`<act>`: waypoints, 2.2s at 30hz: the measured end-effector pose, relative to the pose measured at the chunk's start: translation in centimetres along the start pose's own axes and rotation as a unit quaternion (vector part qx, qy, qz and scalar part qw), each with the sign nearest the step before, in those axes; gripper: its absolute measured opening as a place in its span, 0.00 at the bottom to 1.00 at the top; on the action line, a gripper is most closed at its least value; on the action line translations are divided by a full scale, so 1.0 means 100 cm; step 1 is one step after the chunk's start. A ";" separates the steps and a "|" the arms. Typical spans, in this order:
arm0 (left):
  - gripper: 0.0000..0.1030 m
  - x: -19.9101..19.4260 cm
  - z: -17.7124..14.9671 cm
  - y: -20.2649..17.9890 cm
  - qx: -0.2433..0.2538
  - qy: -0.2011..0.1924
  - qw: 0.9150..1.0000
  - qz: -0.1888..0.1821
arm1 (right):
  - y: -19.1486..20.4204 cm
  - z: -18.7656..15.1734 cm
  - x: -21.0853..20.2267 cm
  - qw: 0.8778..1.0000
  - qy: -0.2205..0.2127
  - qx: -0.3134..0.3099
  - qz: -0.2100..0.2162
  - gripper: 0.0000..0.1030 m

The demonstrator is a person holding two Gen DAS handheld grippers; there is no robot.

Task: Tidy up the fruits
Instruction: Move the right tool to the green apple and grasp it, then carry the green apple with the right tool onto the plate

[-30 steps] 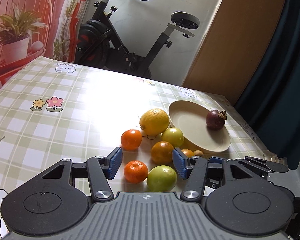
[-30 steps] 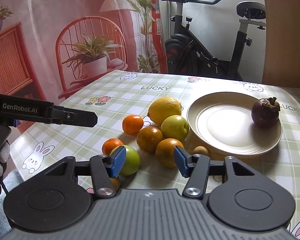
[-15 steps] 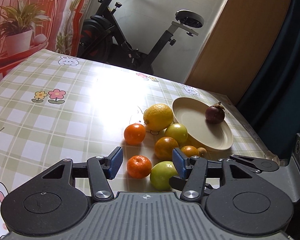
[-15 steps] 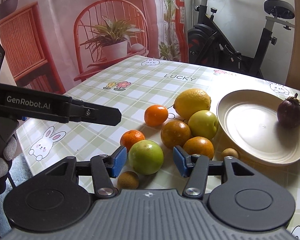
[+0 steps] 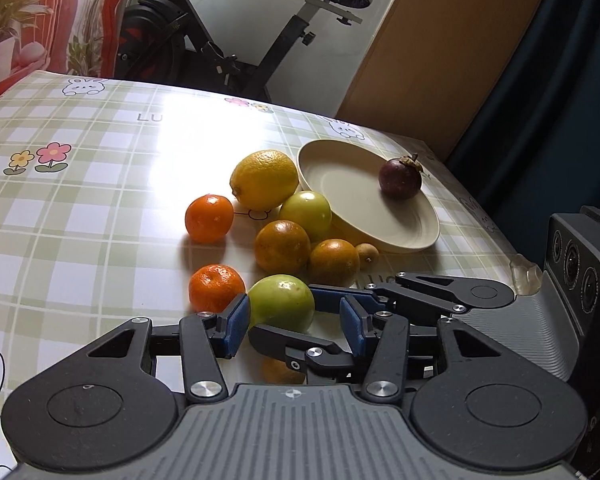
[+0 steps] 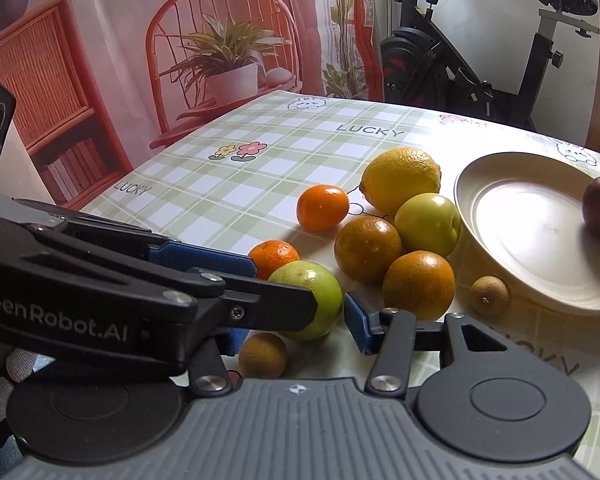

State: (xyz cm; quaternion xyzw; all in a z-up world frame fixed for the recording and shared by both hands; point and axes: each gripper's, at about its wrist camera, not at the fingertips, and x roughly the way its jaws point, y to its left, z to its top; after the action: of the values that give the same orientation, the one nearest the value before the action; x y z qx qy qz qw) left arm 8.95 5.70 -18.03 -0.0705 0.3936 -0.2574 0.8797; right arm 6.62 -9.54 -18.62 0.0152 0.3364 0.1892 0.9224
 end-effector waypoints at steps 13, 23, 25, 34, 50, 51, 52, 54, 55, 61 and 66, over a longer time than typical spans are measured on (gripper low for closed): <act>0.49 0.014 0.002 -0.004 0.007 0.003 1.000 0.025 | -0.006 -0.006 0.005 1.000 -0.005 0.024 0.012 0.48; 0.45 0.017 0.002 -0.013 0.024 -0.003 0.999 0.032 | -0.009 -0.011 -0.005 0.999 -0.021 0.030 0.002 0.47; 0.45 0.015 0.002 -0.015 0.025 -0.008 0.999 0.029 | -0.009 -0.010 -0.009 0.999 -0.030 0.032 0.001 0.47; 0.44 0.005 0.014 -0.033 0.049 -0.031 0.998 0.023 | -0.012 -0.002 -0.030 0.997 -0.068 0.025 -0.012 0.47; 0.45 0.040 0.075 -0.065 0.087 -0.041 0.995 0.005 | -0.065 0.035 -0.045 0.992 -0.114 0.025 -0.050 0.47; 0.45 0.045 0.078 -0.064 0.086 -0.039 0.996 0.003 | -0.070 0.037 -0.043 0.992 -0.115 0.026 -0.053 0.47; 0.45 0.051 0.083 -0.065 0.084 -0.037 0.996 0.002 | -0.075 0.039 -0.041 0.991 -0.115 0.028 -0.055 0.47; 0.45 0.062 0.091 -0.064 0.083 -0.034 0.996 0.001 | -0.086 0.042 -0.036 0.991 -0.117 0.032 -0.060 0.47; 0.45 0.068 0.095 -0.065 0.082 -0.032 0.996 0.001 | -0.091 0.044 -0.033 0.991 -0.117 0.034 -0.061 0.47; 0.45 0.101 0.111 -0.061 0.075 -0.020 0.997 0.006 | -0.120 0.055 -0.010 0.991 -0.108 0.047 -0.069 0.47; 0.45 0.129 0.119 -0.055 0.068 -0.004 0.998 0.015 | -0.136 0.063 0.013 0.992 -0.081 0.053 -0.079 0.47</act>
State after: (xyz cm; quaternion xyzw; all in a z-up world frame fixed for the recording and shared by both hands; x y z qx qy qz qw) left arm 22.66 -6.51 -16.57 -0.0055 0.3726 -0.2699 0.8878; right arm 16.06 -21.04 -16.66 0.0526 0.2708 0.0954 0.9565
